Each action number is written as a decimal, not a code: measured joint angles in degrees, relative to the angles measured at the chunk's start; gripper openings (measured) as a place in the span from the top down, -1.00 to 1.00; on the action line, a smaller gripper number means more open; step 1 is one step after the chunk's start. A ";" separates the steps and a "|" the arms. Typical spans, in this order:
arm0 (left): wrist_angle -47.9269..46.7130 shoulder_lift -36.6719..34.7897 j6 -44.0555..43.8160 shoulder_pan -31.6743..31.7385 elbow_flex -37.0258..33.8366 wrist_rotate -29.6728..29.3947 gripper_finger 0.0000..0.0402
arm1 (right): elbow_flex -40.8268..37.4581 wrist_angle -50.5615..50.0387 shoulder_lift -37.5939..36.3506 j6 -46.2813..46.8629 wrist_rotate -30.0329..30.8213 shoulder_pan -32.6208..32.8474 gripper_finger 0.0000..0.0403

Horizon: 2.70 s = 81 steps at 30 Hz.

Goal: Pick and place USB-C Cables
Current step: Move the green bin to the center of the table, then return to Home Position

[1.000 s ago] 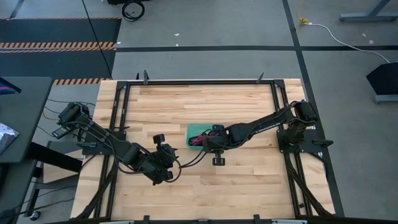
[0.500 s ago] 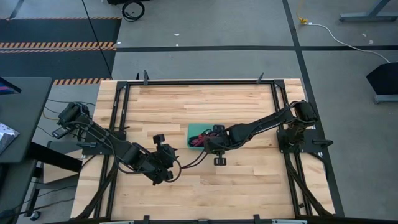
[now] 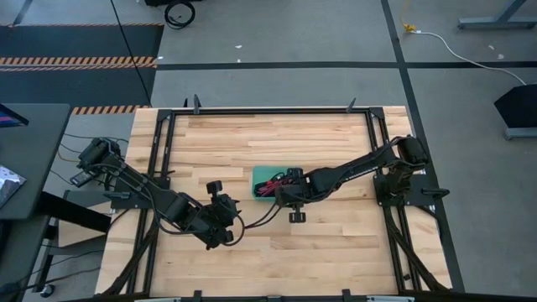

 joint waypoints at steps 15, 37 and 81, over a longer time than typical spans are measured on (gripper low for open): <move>1.20 0.00 6.82 -1.60 0.00 -9.31 0.34 | 2.51 -0.40 -7.60 -0.35 0.51 4.03 0.56; 24.19 -0.95 29.71 28.46 -0.04 32.97 0.97 | -2.61 -16.88 -26.90 11.75 9.26 10.46 0.58; 52.96 -72.06 18.02 29.27 -60.73 41.63 0.98 | -67.73 57.23 -77.06 5.90 -0.24 5.75 0.98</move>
